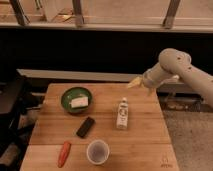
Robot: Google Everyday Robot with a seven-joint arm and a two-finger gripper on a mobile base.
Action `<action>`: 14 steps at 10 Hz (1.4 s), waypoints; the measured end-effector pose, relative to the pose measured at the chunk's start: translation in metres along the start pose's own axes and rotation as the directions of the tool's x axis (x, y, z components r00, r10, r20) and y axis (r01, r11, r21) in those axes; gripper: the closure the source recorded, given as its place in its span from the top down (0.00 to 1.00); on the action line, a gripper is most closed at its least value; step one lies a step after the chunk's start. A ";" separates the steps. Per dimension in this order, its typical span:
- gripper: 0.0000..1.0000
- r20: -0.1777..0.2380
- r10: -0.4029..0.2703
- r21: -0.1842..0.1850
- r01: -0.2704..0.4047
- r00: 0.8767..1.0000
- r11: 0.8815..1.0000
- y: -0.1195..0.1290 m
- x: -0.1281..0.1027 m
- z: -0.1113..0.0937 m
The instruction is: Pick up the ceramic cup
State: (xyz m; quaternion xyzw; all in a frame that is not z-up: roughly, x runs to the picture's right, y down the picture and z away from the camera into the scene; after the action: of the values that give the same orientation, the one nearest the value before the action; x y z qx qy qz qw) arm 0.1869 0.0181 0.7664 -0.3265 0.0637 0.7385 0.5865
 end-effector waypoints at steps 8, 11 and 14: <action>0.80 -0.076 -0.167 -0.015 0.166 0.983 0.986 0.048 0.035 0.004; 0.80 -0.118 -0.258 -0.033 0.256 0.959 0.966 0.078 0.065 0.018; 0.80 -0.175 -0.367 -0.094 0.355 0.914 0.930 0.121 0.115 0.037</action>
State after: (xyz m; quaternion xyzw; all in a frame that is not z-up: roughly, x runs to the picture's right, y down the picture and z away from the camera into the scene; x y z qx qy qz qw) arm 0.0506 0.0938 0.6956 -0.4187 0.0357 0.5847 0.6939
